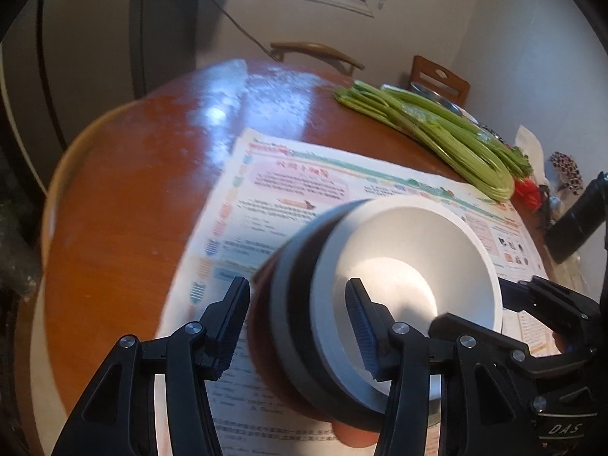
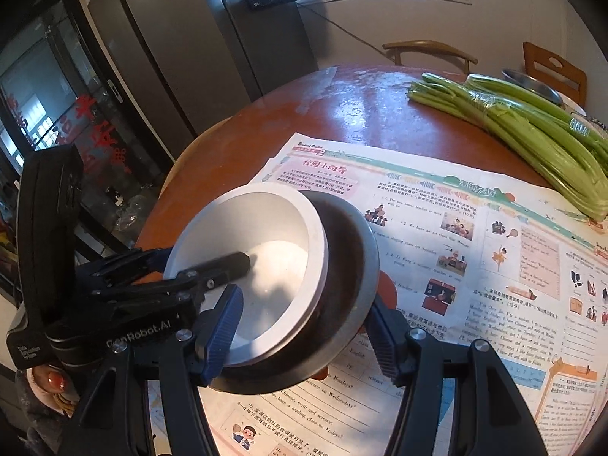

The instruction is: Organize plates and bowls

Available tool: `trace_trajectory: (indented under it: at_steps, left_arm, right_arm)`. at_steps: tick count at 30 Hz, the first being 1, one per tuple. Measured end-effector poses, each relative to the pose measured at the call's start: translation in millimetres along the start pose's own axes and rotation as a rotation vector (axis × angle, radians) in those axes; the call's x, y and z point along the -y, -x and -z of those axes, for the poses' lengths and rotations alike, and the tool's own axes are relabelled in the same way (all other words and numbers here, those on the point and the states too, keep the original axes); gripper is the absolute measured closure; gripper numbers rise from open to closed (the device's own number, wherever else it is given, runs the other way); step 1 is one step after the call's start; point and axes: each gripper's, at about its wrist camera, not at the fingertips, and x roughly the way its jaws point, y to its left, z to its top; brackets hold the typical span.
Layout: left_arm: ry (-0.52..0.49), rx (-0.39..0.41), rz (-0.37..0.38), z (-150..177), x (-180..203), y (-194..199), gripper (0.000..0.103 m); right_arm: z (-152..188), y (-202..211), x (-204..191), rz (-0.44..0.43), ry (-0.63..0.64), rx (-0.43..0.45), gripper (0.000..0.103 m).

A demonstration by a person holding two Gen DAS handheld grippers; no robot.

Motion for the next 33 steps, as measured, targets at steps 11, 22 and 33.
trace_trajectory:
  at_steps: [11,22,33]
  left_arm:
    - [-0.011,0.129,-0.090,9.2,4.1,50.1,0.044]
    - [-0.010,0.178,-0.123,52.3,29.7,88.4,0.038]
    - [-0.015,0.169,-0.219,96.5,50.5,94.5,0.037]
  right_arm:
    - [8.4,31.8,-11.3,0.050,0.066,0.103,0.039]
    - [44.8,82.8,-12.4,0.088,0.083,0.200,0.039]
    - [98.3,116.1,1.9,0.125,0.031,0.246,0.038]
